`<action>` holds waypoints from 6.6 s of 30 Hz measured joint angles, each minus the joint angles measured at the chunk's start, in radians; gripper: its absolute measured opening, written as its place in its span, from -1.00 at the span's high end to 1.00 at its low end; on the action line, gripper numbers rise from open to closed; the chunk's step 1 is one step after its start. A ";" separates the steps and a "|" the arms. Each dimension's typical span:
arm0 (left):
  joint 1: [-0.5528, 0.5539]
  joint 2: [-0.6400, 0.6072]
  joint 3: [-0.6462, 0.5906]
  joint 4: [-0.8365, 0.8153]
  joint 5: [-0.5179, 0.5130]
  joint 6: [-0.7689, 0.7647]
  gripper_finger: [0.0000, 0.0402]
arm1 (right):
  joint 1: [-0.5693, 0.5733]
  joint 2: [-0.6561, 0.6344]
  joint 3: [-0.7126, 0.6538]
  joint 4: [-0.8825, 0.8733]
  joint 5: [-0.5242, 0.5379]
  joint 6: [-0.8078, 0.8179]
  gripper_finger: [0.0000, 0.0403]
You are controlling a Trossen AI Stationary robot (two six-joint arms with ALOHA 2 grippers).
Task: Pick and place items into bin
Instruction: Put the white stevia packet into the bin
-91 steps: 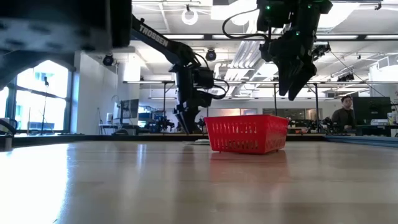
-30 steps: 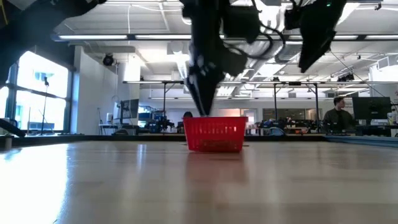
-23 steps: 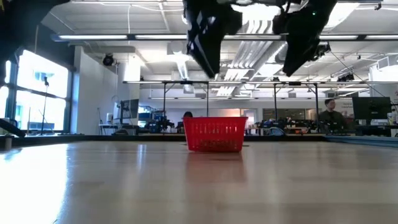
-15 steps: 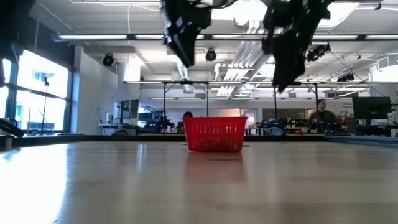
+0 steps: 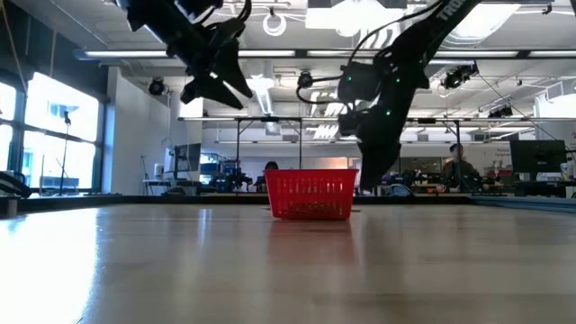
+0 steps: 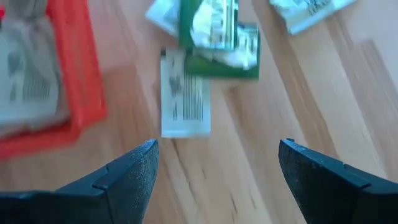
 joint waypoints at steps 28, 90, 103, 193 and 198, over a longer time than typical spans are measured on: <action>0.000 0.002 -0.034 -0.020 -0.001 0.041 -0.02 | 0.014 0.201 0.007 0.158 -0.039 0.047 0.12; 0.217 0.687 0.240 0.019 0.153 0.550 -0.01 | 0.100 -0.124 0.175 -0.182 0.272 0.478 -0.49; 0.264 0.699 0.286 0.021 0.101 0.617 0.89 | 0.100 -0.124 0.175 -0.242 0.297 0.463 -0.49; 0.005 0.209 0.406 -0.513 0.068 0.301 0.76 | -0.143 0.738 1.064 -0.680 -0.096 0.509 -0.28; 0.005 0.209 0.406 -0.511 0.068 0.301 0.76 | -0.150 0.738 1.065 -0.684 -0.086 0.524 -0.15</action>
